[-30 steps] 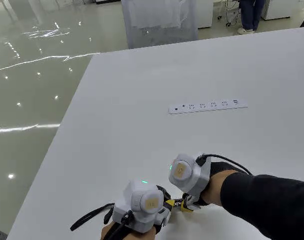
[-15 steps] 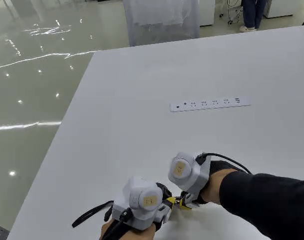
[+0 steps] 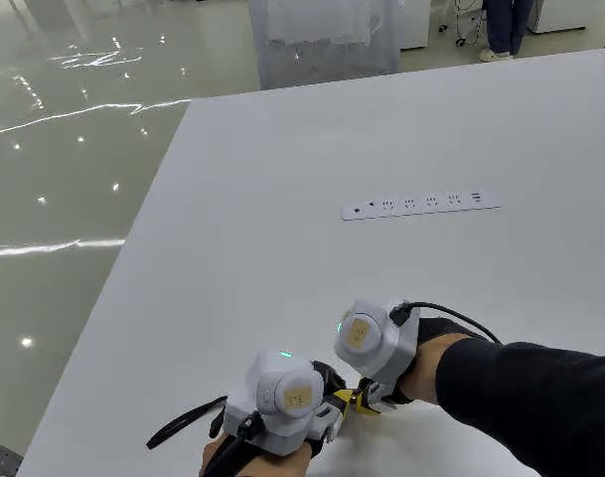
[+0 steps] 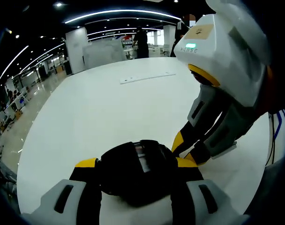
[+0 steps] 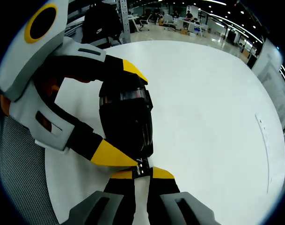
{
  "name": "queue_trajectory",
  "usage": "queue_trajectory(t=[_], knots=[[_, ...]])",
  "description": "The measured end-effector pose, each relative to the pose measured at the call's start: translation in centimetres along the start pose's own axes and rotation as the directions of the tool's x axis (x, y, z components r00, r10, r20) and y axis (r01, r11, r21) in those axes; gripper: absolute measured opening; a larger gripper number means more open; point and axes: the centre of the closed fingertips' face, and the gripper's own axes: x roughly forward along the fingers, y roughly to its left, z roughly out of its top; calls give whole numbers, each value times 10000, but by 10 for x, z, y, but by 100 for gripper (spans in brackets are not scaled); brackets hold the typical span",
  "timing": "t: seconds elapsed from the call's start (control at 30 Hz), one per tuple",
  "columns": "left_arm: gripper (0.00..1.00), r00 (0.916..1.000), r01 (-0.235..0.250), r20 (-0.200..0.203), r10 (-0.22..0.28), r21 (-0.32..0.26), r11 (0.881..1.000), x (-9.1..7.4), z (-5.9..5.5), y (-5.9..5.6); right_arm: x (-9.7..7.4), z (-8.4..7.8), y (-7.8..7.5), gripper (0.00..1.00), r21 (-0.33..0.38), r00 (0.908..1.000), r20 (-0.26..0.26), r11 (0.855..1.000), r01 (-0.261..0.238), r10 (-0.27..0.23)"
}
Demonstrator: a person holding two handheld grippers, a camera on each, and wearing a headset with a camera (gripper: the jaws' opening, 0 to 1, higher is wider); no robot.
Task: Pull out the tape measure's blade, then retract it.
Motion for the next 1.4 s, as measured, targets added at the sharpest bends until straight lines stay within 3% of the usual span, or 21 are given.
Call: queue_trajectory(t=[0.6,0.97,1.2,1.27,1.4], knots=[[55,9999,85,60,-84,-16,10000,-1,1,0,3,3,1,4,-138,9999,20,9998,-133,133],[55,9999,143,68,-142,-138,9998,-1,1,1,4,7,3,4,-348,9993,321,9993,-154,165],[55,9998,175,37,-175,-65,9998,-1,1,1,4,9,5,7,-511,9954,954,9987,-13,62],[55,9998,207,18,-207,19,9998,-1,1,1,2,10,6,8,-159,9879,1519,9995,-290,310],[55,9999,155,59,-156,57,9999,-1,0,0,0,9,7,9,-146,9866,1592,9993,-330,349]])
